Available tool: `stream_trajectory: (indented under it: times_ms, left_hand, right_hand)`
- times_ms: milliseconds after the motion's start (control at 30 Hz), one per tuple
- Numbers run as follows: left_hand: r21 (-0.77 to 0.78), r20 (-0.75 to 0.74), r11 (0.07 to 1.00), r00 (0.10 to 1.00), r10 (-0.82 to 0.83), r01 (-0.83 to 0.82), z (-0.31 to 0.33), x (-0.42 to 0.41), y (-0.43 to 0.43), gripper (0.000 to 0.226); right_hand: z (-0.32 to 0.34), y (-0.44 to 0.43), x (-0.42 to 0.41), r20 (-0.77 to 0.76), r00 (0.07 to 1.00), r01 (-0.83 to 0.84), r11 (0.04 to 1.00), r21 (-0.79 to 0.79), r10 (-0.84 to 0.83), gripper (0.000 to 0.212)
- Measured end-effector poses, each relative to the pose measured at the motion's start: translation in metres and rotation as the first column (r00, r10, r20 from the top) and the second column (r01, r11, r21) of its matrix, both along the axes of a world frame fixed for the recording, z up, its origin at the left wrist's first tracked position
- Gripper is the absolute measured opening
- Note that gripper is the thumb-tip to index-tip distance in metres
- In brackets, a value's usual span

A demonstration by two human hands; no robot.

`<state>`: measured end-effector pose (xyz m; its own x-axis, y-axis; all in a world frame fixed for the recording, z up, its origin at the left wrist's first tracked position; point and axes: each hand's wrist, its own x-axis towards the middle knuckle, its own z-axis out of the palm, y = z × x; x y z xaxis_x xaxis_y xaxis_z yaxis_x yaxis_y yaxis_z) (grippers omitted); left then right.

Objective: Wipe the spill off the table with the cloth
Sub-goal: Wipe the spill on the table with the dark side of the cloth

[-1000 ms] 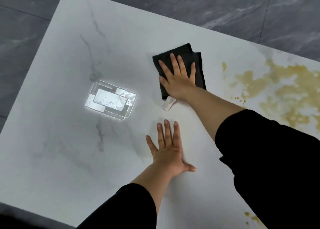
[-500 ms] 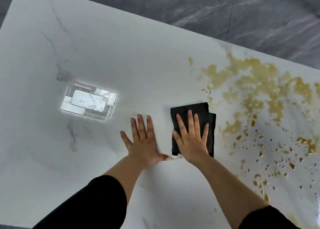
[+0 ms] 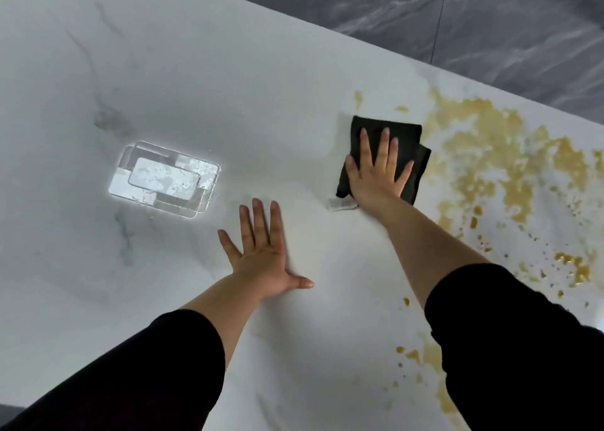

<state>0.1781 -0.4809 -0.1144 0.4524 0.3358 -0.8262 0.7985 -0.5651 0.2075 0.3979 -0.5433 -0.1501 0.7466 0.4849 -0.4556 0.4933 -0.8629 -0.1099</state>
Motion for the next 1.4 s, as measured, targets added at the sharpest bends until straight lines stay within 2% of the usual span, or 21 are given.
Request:
stream_trajectory:
  times_ms: [100, 200, 500, 600, 767, 1000, 1133, 1300, 1400]
  left_hand:
    - [-0.013, 0.001, 1.0, 1.0, 0.012, -0.012, 0.001, 0.001, 0.001, 0.158]
    - [-0.013, 0.001, 1.0, 1.0, 0.012, -0.012, 0.001, -0.001, 0.0, 0.158]
    - [0.007, -0.007, 1.0, 1.0, 0.013, -0.013, -0.007, -0.001, -0.001, 0.157]
    - [0.013, -0.006, 1.0, 1.0, 0.011, -0.011, -0.006, 0.0, -0.001, 0.157]
    - [0.006, -0.023, 1.0, 1.0, 0.016, -0.016, -0.002, 0.001, 0.0, 0.157]
    - [-0.021, -0.032, 1.0, 0.999, 0.016, -0.017, 0.003, 0.003, 0.001, 0.157]
    - [-0.022, -0.04, 1.0, 0.999, 0.02, -0.021, 0.005, 0.003, 0.001, 0.157]
    - [-0.011, -0.038, 1.0, 0.999, 0.011, -0.011, 0.003, 0.002, 0.0, 0.157]
    - [0.002, -0.029, 1.0, 1.0, 0.007, -0.007, 0.001, 0.002, 0.0, 0.158]
  right_hand:
    - [0.003, -0.027, -0.034, -0.021, 0.996, -0.088, 0.996, -0.001, 0.088, 0.057]
    - [0.003, -0.029, -0.033, -0.056, 0.992, -0.113, 0.994, -0.011, 0.112, 0.057]
    - [0.007, 0.089, 0.069, -0.05, 0.997, -0.053, 0.999, 0.004, 0.054, 0.057]
    - [0.009, 0.099, 0.086, -0.056, 0.997, -0.054, 0.998, 0.012, 0.054, 0.057]
    - [0.009, 0.041, 0.041, -0.015, 0.998, -0.053, 0.999, 0.004, 0.053, 0.057]
    - [0.004, -0.052, -0.051, -0.05, 0.982, -0.185, 0.983, 0.001, 0.185, 0.059]
    - [0.004, -0.044, -0.048, -0.012, 0.98, -0.197, 0.979, -0.055, 0.197, 0.059]
    - [0.002, 0.023, 0.003, -0.04, 0.988, -0.15, 0.988, -0.022, 0.149, 0.059]
    - [-0.001, 0.033, 0.006, -0.021, 0.989, -0.147, 0.989, -0.022, 0.146, 0.059]
